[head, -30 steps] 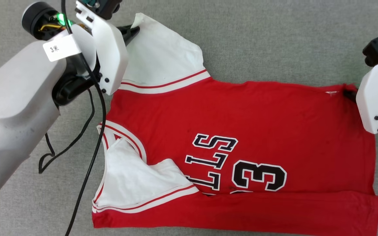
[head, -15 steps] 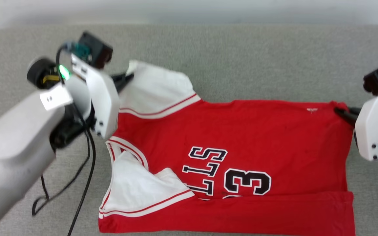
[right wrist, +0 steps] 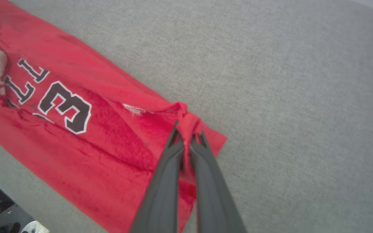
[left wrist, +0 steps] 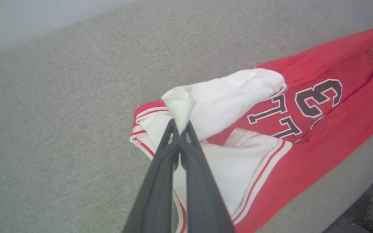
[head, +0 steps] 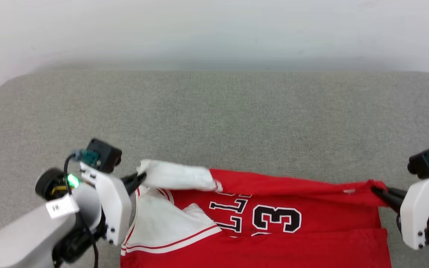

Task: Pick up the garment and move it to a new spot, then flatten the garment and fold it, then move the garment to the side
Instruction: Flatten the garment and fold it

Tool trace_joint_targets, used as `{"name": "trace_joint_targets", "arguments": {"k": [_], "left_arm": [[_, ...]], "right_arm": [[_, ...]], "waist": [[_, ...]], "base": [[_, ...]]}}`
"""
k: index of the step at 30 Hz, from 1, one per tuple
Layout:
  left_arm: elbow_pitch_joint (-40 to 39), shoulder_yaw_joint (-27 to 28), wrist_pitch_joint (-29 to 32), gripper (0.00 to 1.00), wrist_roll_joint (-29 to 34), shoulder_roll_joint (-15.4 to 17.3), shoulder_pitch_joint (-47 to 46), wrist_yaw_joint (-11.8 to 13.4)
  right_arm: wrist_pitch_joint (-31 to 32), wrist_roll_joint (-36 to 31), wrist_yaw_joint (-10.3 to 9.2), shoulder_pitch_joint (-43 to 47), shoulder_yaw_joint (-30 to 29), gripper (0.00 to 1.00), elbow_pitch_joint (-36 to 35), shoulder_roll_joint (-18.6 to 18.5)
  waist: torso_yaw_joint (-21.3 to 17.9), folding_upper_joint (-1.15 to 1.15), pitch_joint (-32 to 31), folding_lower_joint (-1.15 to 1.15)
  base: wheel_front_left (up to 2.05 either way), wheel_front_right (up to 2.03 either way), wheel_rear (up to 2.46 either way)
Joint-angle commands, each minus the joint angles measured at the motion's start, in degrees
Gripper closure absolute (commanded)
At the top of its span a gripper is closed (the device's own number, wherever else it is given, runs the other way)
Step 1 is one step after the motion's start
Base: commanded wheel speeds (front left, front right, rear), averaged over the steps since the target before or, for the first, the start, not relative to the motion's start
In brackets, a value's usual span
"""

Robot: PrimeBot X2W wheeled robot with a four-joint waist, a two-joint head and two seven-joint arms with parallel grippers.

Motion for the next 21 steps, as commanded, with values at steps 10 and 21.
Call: {"name": "trace_joint_targets", "arguments": {"k": [10,21], "left_arm": [[-3.98,-1.44,-2.92,1.00,-3.63,2.73,11.02,4.96],[1.55,-2.28,-4.61,1.00,-6.20,0.36,15.03,3.86]], "right_arm": [[0.08,-0.22,-0.05,13.33,-5.56,1.00,-4.51,1.52],[2.21,-1.77,-0.05,18.61,-7.65,1.00,-2.16,6.14]], "waist": [[0.71,0.00,-1.63,0.01],[0.48,0.00,0.67,0.01]], "base": [[0.00,0.00,0.00],[0.00,0.00,0.00]]}}
